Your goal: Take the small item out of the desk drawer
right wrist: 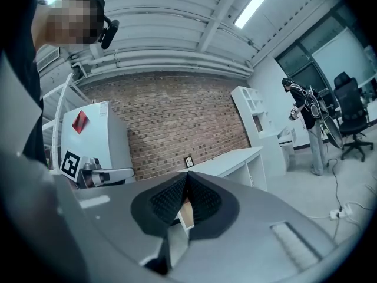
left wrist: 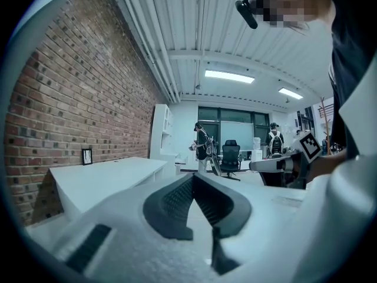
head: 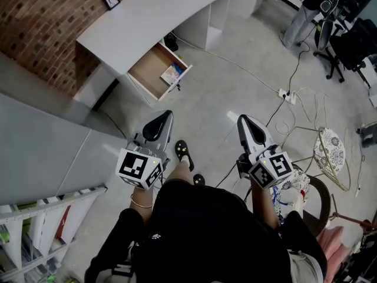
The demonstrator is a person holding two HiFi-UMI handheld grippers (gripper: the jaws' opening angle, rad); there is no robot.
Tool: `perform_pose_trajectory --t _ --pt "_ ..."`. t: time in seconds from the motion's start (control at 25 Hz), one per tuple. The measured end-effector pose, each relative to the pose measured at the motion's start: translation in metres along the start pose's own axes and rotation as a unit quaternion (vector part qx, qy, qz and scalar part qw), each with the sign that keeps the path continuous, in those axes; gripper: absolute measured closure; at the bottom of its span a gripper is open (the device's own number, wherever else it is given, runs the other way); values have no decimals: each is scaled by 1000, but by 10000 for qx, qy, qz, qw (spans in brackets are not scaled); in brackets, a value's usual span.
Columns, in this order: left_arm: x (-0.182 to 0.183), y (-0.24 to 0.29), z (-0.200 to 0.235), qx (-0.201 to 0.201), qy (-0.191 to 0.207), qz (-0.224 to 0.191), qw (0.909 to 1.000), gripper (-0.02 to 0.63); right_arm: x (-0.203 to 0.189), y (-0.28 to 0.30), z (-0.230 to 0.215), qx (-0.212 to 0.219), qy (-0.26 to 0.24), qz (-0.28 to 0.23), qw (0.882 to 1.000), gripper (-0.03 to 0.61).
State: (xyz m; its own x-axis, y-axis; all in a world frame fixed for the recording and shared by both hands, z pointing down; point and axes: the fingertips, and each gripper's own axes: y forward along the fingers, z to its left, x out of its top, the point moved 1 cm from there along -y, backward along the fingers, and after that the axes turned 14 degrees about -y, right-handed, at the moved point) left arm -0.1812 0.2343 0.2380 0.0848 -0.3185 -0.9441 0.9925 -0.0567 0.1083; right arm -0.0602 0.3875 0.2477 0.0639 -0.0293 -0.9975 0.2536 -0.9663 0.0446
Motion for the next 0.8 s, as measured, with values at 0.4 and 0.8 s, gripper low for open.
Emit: perform_pose_trajectory --t 0.4,0.8 --pt "19 41 41 16 162 132 9998 614 5 56 -24 -7 86 -30 10000 571" --pt "36 76 91 -71 16 114 9999 614 16 104 -40 -184 -34 60 9998 571"
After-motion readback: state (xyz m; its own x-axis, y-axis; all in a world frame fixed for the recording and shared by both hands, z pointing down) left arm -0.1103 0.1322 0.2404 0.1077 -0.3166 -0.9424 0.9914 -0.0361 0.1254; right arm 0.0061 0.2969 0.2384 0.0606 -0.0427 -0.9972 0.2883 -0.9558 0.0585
